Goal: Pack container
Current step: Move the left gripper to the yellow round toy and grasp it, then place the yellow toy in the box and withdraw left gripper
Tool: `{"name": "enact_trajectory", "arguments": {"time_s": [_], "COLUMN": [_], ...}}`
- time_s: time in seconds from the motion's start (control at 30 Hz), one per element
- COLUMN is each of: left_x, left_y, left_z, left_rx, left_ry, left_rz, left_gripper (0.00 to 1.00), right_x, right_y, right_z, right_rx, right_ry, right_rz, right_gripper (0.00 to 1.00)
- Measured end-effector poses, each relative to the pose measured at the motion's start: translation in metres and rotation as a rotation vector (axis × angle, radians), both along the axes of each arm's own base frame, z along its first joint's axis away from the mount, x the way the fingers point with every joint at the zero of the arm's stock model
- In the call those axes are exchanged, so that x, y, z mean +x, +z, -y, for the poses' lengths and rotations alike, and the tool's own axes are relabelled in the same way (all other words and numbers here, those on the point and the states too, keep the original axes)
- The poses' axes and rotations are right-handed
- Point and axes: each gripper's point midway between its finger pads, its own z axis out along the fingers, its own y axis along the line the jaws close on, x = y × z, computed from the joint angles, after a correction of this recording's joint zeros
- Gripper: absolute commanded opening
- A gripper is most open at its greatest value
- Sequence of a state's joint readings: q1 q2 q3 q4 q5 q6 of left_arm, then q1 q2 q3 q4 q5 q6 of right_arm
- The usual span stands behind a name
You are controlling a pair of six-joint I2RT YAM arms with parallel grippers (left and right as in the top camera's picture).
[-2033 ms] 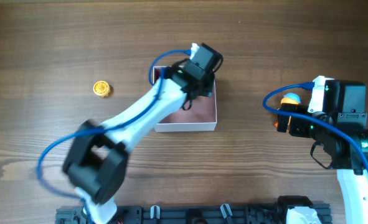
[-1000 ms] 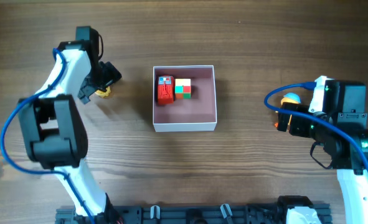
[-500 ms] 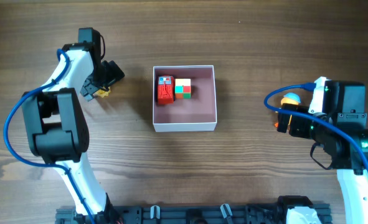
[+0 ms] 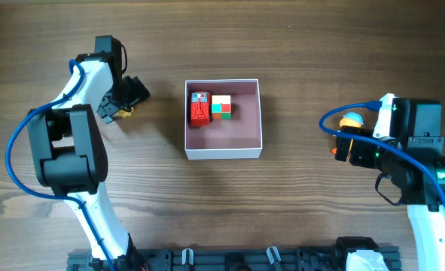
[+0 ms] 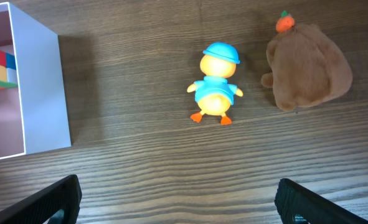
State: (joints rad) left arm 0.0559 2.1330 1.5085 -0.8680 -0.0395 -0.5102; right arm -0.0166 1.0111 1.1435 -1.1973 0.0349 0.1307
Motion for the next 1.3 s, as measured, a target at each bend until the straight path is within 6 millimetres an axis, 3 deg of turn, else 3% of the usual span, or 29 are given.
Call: {"name": "enact_trajectory", "arguments": {"time_s": [0.37, 0.6, 0.93, 1.17, 1.3], "left_x": [-0.001, -0.002, -0.003, -0.014, -0.027], "left_y": [0.000, 0.000, 0.000, 0.001, 0.016], "left_z": [-0.013, -0.018, -0.018, -0.016, -0.008], "left_rx": [-0.012, -0.009, -0.008, -0.016, -0.018], "left_ry": [0.036, 0.045, 0.043, 0.042, 0.027], "left_rz": [0.001, -0.001, -0.005, -0.047, -0.083], "left_gripper": [0.65, 0.40, 0.34, 0.19, 0.14], "right_x": [0.000, 0.000, 0.000, 0.000, 0.000], "right_y": [0.000, 0.000, 0.000, 0.000, 0.000], "right_z": [0.000, 0.000, 0.000, 0.000, 0.000], "right_rx": [0.000, 0.000, 0.000, 0.000, 0.002], "right_ry": [0.000, 0.000, 0.000, 0.000, -0.003], "right_rz": [0.000, 0.000, 0.000, 0.000, 0.002], "right_gripper": [1.00, 1.00, 1.00, 1.00, 1.00]}}
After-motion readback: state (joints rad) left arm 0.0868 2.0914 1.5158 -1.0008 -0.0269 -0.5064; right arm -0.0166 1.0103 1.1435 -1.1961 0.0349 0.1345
